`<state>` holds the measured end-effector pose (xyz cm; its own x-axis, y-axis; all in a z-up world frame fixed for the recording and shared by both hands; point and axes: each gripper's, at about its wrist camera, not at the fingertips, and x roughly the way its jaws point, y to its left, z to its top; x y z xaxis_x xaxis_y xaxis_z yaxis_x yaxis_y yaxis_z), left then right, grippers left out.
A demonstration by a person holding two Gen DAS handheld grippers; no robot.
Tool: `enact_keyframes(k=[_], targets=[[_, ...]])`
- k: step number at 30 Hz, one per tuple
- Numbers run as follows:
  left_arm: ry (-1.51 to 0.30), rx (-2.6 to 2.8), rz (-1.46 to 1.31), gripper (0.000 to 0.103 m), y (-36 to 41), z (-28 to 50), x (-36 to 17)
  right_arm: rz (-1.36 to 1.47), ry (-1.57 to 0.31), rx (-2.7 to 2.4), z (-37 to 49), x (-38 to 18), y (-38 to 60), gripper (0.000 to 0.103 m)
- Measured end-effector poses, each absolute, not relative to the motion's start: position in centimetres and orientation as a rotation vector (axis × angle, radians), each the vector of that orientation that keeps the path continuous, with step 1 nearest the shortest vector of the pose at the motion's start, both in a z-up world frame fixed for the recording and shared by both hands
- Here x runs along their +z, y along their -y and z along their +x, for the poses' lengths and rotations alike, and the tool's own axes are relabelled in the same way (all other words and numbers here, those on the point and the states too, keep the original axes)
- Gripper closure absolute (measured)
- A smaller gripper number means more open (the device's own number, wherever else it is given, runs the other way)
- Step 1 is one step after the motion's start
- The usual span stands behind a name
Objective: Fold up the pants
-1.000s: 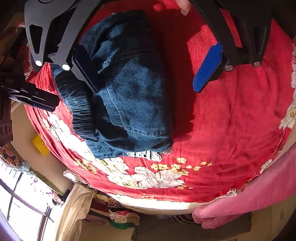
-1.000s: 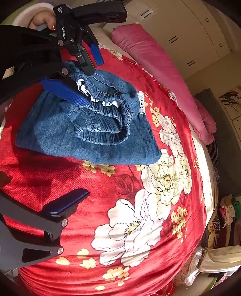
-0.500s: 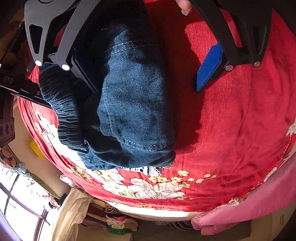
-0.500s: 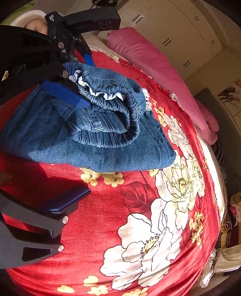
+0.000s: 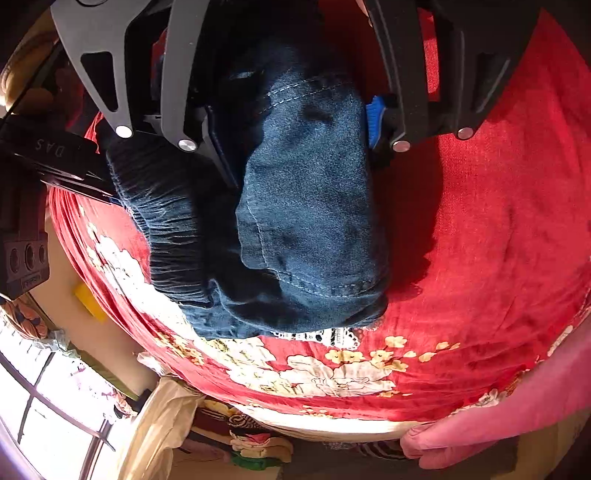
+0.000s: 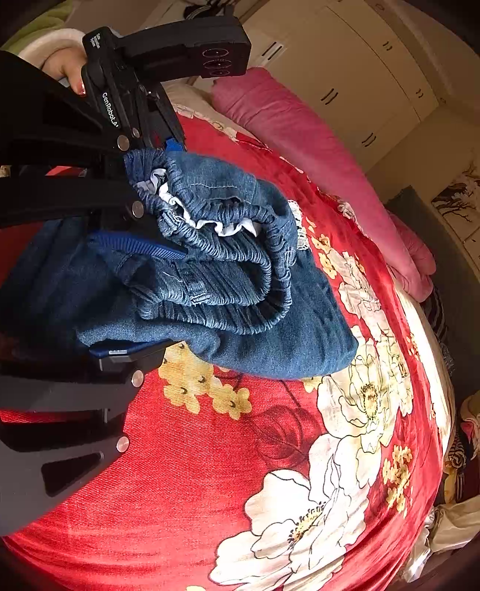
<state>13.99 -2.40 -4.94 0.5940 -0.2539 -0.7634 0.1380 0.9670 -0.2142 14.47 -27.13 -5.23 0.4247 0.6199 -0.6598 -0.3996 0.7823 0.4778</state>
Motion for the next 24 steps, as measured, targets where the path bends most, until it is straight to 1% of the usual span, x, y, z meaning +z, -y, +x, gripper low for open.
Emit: enact_keyframes(k=[1, 4, 12, 18, 21, 24], targets=[[-0.900, -0.229, -0.137, 0.071, 2.5, 14.0, -4.7, 0.259, -0.922, 0.650, 14.3, -4.9, 27.0, 0.071], [-0.890, -0.233, -0.126, 0.079, 2.6, 13.9, -3.7, 0.247, -0.891, 0.657, 13.9, -3.5, 26.6, 0.074], [-0.822, -0.268, -0.172, 0.081, 1.9, 14.4, 0.2, 0.226, -0.794, 0.685, 14.7, 1.1, 26.1, 0.074], [-0.735, -0.254, -0.149, 0.081, 1.4, 16.9, 3.9, 0.198, -0.713, 0.682, 17.4, 4.3, 25.3, 0.074], [-0.705, -0.231, -0.122, 0.081, 1.3, 18.8, 4.7, 0.191, -0.687, 0.674, 19.4, 4.8, 24.9, 0.074], [-0.706, -0.207, -0.114, 0.081, 1.2, 20.9, 4.2, 0.209, -0.706, 0.668, 21.7, 3.9, 24.5, 0.074]])
